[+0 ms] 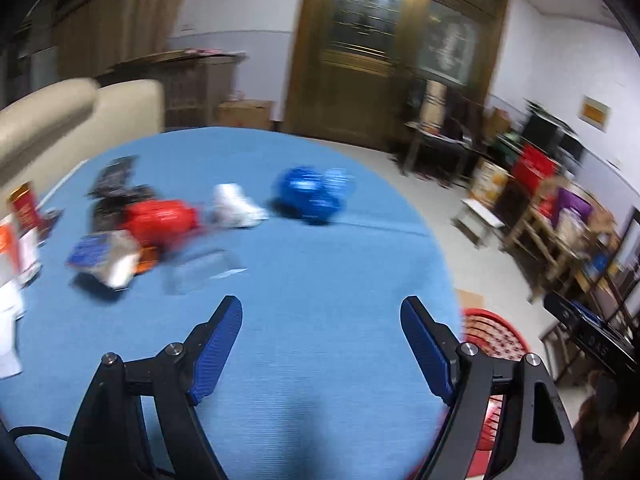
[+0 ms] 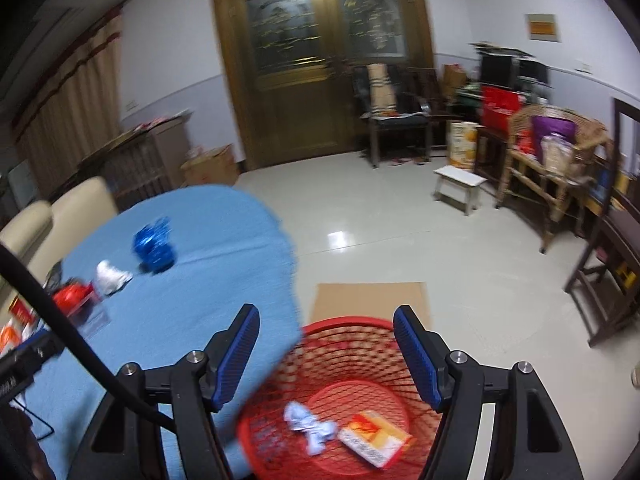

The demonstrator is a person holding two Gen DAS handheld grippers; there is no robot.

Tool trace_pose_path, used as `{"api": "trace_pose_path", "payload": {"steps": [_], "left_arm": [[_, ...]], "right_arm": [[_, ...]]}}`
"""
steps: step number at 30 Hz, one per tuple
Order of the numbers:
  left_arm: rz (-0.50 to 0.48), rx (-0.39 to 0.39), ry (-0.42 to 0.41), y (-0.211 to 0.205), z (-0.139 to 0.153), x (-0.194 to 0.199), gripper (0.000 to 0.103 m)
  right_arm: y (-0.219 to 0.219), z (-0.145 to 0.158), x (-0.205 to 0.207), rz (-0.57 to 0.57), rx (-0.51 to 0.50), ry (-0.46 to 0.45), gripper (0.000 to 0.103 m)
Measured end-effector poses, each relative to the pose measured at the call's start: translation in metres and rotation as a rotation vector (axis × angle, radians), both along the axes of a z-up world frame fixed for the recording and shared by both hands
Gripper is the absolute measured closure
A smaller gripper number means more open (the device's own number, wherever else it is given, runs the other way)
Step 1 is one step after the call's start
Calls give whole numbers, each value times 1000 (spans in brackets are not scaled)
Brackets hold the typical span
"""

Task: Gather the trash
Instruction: 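Move both tools back over the table toward the remaining trash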

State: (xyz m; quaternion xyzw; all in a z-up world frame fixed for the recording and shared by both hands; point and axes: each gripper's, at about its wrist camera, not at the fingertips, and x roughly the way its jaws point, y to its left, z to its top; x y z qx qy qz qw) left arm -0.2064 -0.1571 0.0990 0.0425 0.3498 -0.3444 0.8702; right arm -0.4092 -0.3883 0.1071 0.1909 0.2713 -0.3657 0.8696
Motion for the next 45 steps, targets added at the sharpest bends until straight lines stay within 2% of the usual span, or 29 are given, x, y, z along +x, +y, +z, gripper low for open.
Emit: {"api": "trace_pose_path", "payload": {"steps": [8, 12, 16, 22, 29, 33, 38, 41, 45], "left_arm": [[287, 8, 69, 86, -25, 71, 21], [414, 1, 93, 108, -31, 109, 21], [447, 55, 117, 105, -48, 135, 21], [506, 149, 133, 97, -74, 159, 21], [642, 160, 151, 146, -77, 152, 21], [664, 163, 130, 169, -71, 131, 21], [618, 129, 98, 166, -56, 110, 21], [564, 127, 71, 146, -49, 115, 21], [565, 168, 60, 127, -55, 142, 21]], "right_arm": [[60, -24, 70, 248, 45, 42, 30], [84, -31, 86, 323, 54, 57, 30], [94, -35, 92, 349, 63, 70, 30], [87, -32, 87, 338, 65, 78, 30], [83, -34, 88, 339, 80, 82, 30], [88, -36, 94, 362, 83, 82, 30], [93, -43, 98, 377, 96, 84, 30], [96, -45, 99, 384, 100, 87, 30], [102, -39, 102, 400, 80, 78, 30]]}}
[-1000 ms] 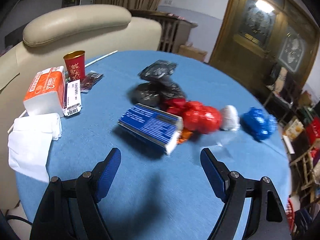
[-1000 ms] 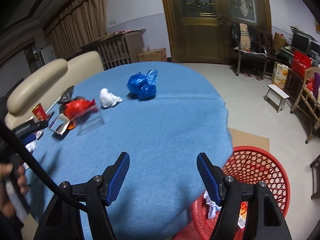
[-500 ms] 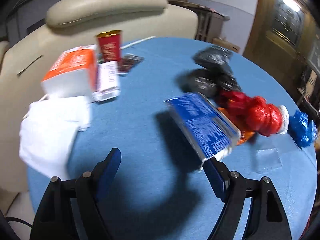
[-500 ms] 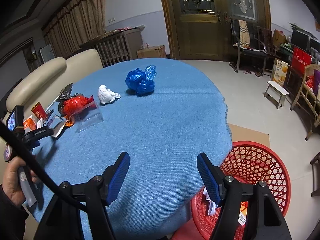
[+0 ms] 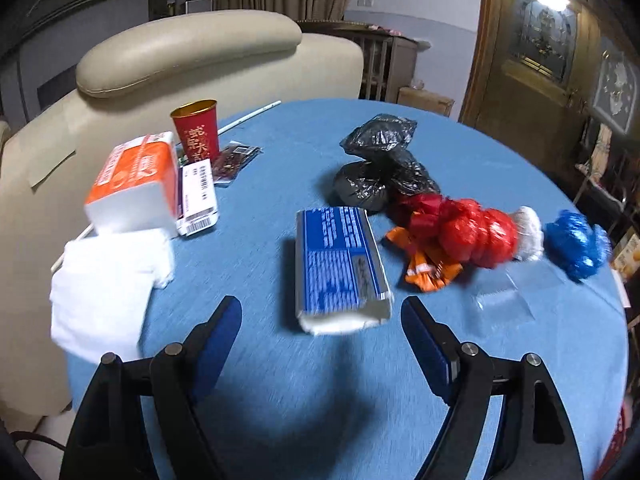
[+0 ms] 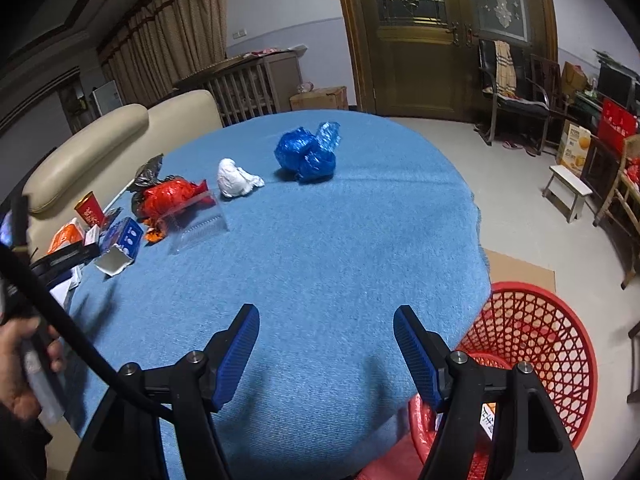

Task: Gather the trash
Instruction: 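Move both tools back over the table toward the remaining trash, then grasp the blue-white box with the left tool while the right tool grasps the clear plastic container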

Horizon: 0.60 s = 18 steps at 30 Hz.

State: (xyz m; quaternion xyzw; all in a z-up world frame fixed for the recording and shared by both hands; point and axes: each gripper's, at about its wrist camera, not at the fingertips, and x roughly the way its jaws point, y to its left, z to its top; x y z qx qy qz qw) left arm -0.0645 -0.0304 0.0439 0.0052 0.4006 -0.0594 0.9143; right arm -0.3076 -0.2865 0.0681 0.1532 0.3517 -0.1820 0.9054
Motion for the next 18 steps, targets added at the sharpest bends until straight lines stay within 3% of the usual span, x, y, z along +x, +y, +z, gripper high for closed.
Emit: {"api": "trace_pose_path", "payload": {"steps": [3, 10, 18], "left_arm": [[14, 51, 5, -9, -8, 17, 21], [-6, 80, 21, -13, -21, 35, 21], [-24, -1, 19, 8, -17, 26, 21]], "right_arm": [[5, 5, 7, 22, -6, -3, 30], [24, 9, 49, 113, -21, 9, 30], [43, 11, 96, 191, -30, 17, 30]]}}
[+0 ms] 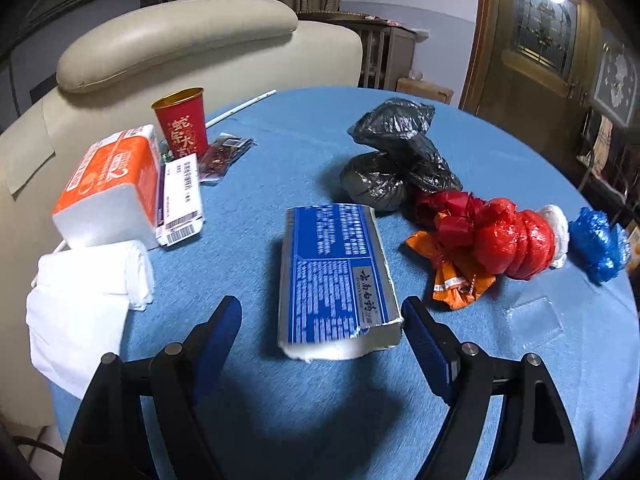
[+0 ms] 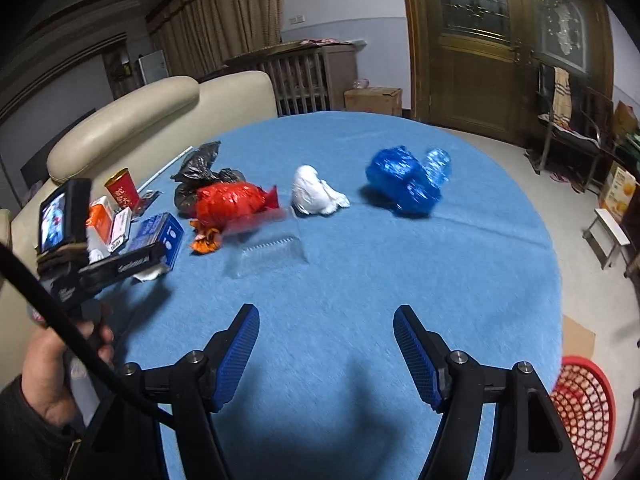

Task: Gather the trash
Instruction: 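Grasp the blue-white box with the left tool while the right tool grasps the clear plastic container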

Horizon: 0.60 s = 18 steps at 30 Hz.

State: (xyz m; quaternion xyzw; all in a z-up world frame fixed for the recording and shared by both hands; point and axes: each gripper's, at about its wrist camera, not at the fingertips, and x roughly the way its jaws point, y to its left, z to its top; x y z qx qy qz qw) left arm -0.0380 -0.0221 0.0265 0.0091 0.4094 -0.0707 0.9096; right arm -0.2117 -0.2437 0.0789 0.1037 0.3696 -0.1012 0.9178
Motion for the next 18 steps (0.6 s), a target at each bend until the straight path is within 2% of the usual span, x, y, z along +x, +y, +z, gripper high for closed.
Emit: {"api": "trace_pose_path", "payload": {"steps": [7, 9, 12, 15, 18], "left_arm": [[16, -64, -20, 17, 9, -9, 20], [-5, -41, -31, 10, 8, -6, 17], [-20, 11, -21, 2, 0, 2, 17], [-25, 31, -5, -2, -8, 9, 17], [-40, 36, -10, -3, -12, 11, 17]], "right_arm": [[5, -5, 24, 17, 22, 9, 30], [5, -6, 31, 19, 30, 8, 30], [5, -5, 43, 24, 38, -11, 30], [10, -6, 63, 47, 34, -25, 30], [17, -11, 89, 81, 19, -14, 24]]}}
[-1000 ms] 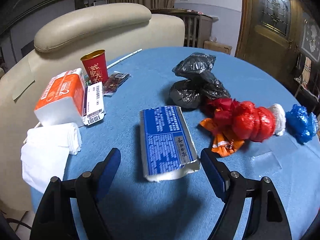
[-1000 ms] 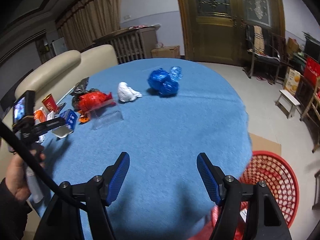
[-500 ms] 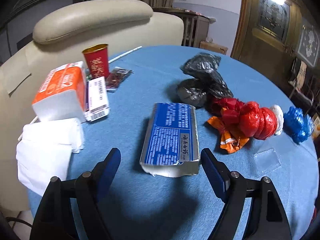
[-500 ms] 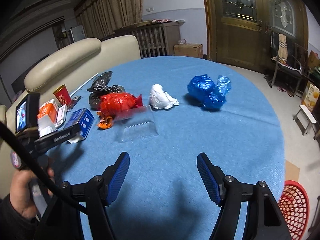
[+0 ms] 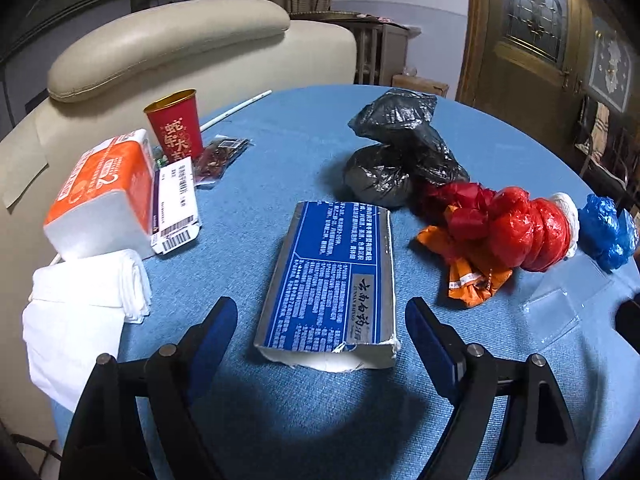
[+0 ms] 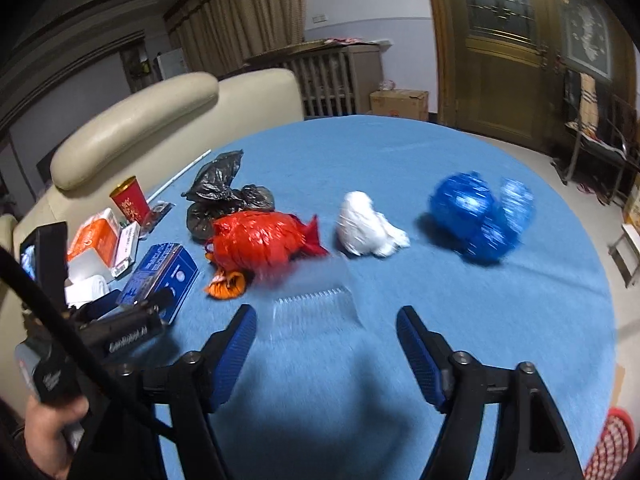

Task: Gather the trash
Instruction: 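Grasp the blue-white box with the left tool while the right tool grasps the clear plastic container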

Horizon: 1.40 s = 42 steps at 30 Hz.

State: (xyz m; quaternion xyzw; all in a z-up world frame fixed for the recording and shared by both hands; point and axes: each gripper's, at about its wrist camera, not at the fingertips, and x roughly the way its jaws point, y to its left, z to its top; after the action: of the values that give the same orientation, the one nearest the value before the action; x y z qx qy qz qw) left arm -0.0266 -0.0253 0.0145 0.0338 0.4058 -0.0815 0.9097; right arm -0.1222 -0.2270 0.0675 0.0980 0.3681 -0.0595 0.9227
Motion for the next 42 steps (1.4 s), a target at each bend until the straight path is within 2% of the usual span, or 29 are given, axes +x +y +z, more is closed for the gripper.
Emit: {"api": "trace_pose_path", "payload": {"steps": [2, 4, 5, 11, 18, 21, 25, 33, 35, 37, 42], "left_arm": [[-5, -10, 0, 2, -1, 1, 19], [-16, -34, 17, 4, -3, 3, 36], [-16, -37, 26, 5, -5, 4, 39], [-28, -39, 28, 5, -6, 4, 41], [-31, -32, 27, 5, -6, 3, 41], [-31, -33, 27, 5, -6, 3, 41], [-30, -29, 27, 6, -6, 1, 41], [-32, -29, 27, 8, -6, 0, 41], [-32, -29, 27, 8, -6, -1, 41], [-33, -29, 27, 9, -6, -3, 41], [-28, -40, 31, 13, -7, -5, 41]], "right_arm": [[6, -7, 17, 25, -15, 20, 24], [9, -13, 29, 36, -38, 43, 24], [10, -17, 35, 39, -51, 51, 24], [10, -34, 55, 28, -76, 88, 24], [7, -45, 60, 27, -57, 124, 24], [3, -38, 53, 10, -25, 93, 24], [-3, -36, 41, 11, -10, 106, 24], [-3, -31, -12, 6, 62, 104, 22], [0, -24, -17, 0, 67, 78, 18], [5, -18, -14, 1, 56, 51, 2], [24, -13, 8, 7, -8, 9, 0]]}}
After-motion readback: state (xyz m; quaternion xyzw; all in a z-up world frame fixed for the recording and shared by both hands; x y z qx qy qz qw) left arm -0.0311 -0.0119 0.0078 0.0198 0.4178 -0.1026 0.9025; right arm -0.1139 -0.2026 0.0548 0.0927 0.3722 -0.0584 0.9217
